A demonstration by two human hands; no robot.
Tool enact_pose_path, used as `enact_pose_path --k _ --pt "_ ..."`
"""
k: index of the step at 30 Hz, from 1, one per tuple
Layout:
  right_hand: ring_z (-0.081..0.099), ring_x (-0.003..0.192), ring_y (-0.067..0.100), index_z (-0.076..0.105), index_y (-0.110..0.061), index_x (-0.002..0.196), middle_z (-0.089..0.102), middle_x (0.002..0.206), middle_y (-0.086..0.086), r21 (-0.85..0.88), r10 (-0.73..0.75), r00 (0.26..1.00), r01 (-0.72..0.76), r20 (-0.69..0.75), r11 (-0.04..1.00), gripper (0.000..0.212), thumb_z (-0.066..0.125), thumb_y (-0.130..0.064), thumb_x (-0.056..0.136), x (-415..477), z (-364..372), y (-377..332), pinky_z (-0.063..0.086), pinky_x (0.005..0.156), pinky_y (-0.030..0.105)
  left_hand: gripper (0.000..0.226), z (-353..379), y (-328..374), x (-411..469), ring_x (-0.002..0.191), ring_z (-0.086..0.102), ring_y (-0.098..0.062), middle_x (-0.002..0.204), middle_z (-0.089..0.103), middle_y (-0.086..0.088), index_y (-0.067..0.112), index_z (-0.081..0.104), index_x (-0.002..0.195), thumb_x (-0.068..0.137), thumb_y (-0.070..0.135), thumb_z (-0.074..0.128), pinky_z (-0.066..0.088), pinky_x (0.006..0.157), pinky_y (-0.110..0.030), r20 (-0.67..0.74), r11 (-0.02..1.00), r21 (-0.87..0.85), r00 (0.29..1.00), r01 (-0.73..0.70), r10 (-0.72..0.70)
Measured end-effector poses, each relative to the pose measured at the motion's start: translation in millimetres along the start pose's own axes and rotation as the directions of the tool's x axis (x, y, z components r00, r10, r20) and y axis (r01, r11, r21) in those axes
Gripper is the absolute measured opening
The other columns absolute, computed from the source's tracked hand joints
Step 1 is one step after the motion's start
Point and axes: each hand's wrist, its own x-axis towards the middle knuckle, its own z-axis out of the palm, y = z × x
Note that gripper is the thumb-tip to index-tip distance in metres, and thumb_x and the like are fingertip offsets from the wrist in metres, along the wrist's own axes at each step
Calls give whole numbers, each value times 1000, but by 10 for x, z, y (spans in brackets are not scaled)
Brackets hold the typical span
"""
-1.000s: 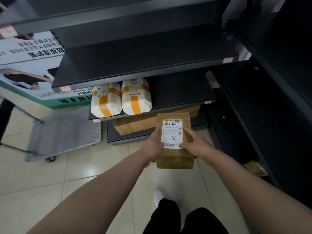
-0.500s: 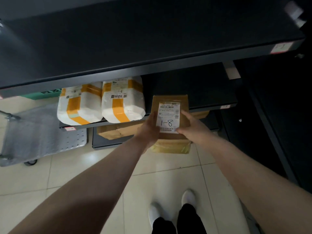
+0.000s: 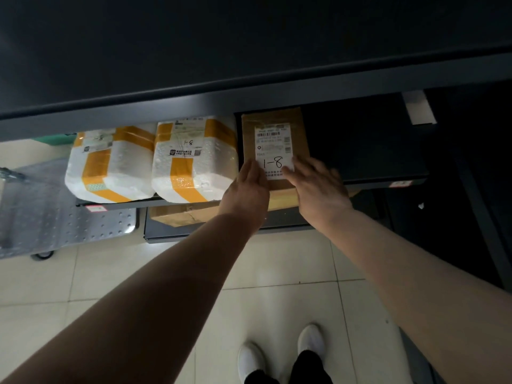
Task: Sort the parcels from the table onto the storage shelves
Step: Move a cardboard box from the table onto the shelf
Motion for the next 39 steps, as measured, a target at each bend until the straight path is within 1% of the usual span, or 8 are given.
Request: enact_pose_path --k 8,12,15,21,27,31,36,39 --pt "3 147 25 23 -30 150 10 161 -1 118 33 999 -34 9 992 74 56 -7 88 327 -13 19 24 112 53 85 -156 -80 334 150 2 -27 161 4 -17 -1 5 153 88 5 60 28 116 -40 75 999 -44 997 20 -17" --pt "-13 146 23 5 -33 152 -8 161 -2 124 57 995 -67 80 990 91 61 -9 85 250 2 26 4 117 50 102 -224 -75 263 149 -7 -26 162 -11 -12 5 -8 153 84 6 68 22 118 -41 169 994 -102 985 47 -30" --pt "-21 144 21 -6 -30 152 -15 160 -2 117 92 994 -98 55 988 99 63 -10 83 28 25 107 -6 116 46 106 -225 -80 78 149 -6 -26 162 -15 -7 9 -11 154 82 1 67 28 117 -43 160 984 -159 985 85 -60" --pt "-11 147 24 3 -17 153 -7 161 4 -16 47 986 -44 162 999 72 46 -23 96 -444 -60 139 4 119 49 78 -210 35 -470 149 2 -29 162 1 -13 6 2 154 91 -1 48 19 118 -41 230 996 -74 973 53 -35" --pt "-7 148 21 9 -16 153 0 162 2 36 42 963 -53 265 998 62 38 -30 101 -964 -350 -115 7 119 48 70 -478 150 -953 147 12 -26 157 17 -9 11 16 152 95 14 56 28 114 -41 293 999 -50 956 17 -1" --pt "-3 148 21 17 -16 152 8 161 1 85 93 957 -120 274 989 59 37 -36 101 -1409 -542 -266 9 119 48 65 -767 233 -1242 148 10 -27 160 15 -9 15 15 154 100 28 49 23 117 -44 363 999 -1 931 -34 32" --pt "2 148 24 17 -15 152 11 161 5 70 202 941 -228 271 971 58 36 -37 101 -2106 -754 -474 13 118 45 47 -1117 378 -1680 119 48 -27 135 49 -12 14 38 144 100 28 46 44 95 -37 318 984 41 936 -172 151" --pt "2 148 23 13 -15 152 9 161 4 72 291 916 -322 276 944 58 33 -37 102 -2603 -849 -656 12 118 44 47 -1245 486 -2021 118 47 -28 136 47 -14 13 36 144 100 26 45 42 94 -35 300 950 82 916 -302 265"
